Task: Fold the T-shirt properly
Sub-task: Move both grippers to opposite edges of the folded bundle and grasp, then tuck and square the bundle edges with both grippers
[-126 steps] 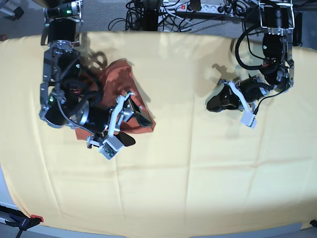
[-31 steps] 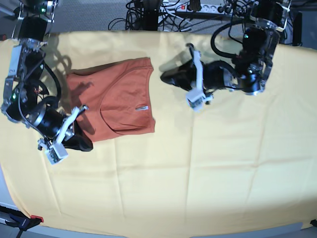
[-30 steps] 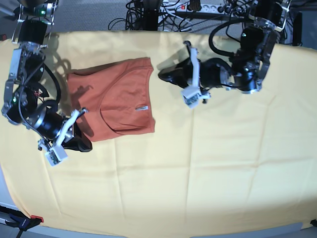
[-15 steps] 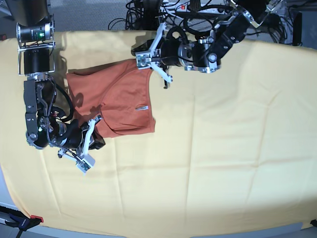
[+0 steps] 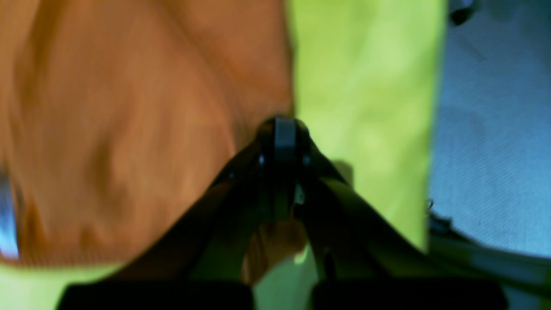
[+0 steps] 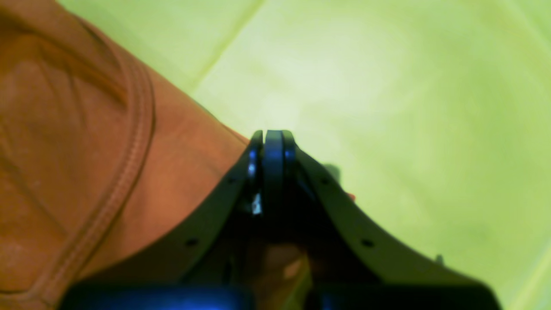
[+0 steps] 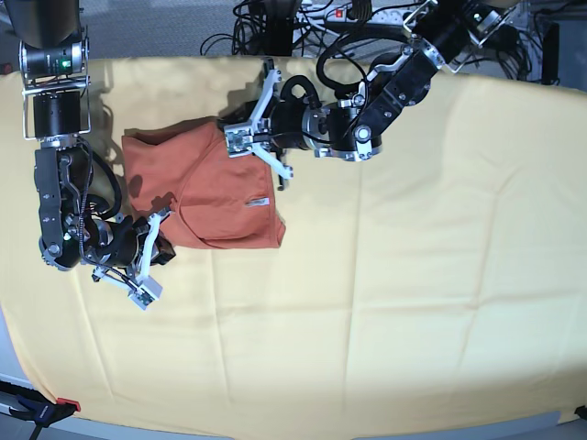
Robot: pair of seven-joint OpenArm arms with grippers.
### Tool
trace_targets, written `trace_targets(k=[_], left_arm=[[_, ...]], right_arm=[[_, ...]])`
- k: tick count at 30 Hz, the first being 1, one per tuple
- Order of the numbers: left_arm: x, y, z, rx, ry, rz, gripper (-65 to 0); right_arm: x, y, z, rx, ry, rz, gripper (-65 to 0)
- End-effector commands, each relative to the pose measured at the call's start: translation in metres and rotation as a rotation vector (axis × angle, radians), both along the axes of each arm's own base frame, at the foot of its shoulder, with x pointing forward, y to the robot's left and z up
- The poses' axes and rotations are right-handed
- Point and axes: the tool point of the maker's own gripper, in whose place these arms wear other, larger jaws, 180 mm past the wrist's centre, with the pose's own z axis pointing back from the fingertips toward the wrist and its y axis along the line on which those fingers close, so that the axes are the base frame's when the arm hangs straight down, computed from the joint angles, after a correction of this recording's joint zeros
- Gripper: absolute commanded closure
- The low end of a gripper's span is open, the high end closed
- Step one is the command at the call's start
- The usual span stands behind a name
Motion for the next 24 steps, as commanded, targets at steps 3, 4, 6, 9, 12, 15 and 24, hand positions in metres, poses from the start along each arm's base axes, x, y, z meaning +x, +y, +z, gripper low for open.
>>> trace_targets(k=[3, 4, 6, 9, 12, 15, 24], left_arm=[[0.002, -0.010, 0.019, -0.063, -0.003, -0.018, 0.0], [0.002, -0.010, 0.018, -0.062, -0.004, -0.018, 0.0], [0.003, -0.009, 0.017, -0.052, -0.008, -0.018, 0.0], [0.003, -0.007, 0.015, -0.044, -0.010, -0.016, 0.0], [0.004, -0.003, 0.005, -0.023, 0.015, -0.006, 0.0], [0.008, -0.001, -0.007, -0.019, 0.048, 0.011, 0.0], [0.053, 0.011, -0.013, 0.050, 0.006, 0.065, 0.0]], right_arm=[[0.011, -0.002, 0.018, 0.013, -0.054, 0.008, 0.0], [0.011, -0.002, 0.018, 0.013, -0.053, 0.008, 0.0], [0.009, -0.001, 0.016, 0.016, -0.048, 0.008, 0.0], [0.008, -0.002, 0.015, 0.014, -0.043, 0.008, 0.0], [0.008, -0.003, 0.015, 0.011, -0.043, 0.007, 0.0], [0.007, -0.005, 0.014, 0.005, -0.036, 0.006, 0.0], [-0.023, -0.017, -0.001, 0.009, 0.113, 0.013, 0.0]])
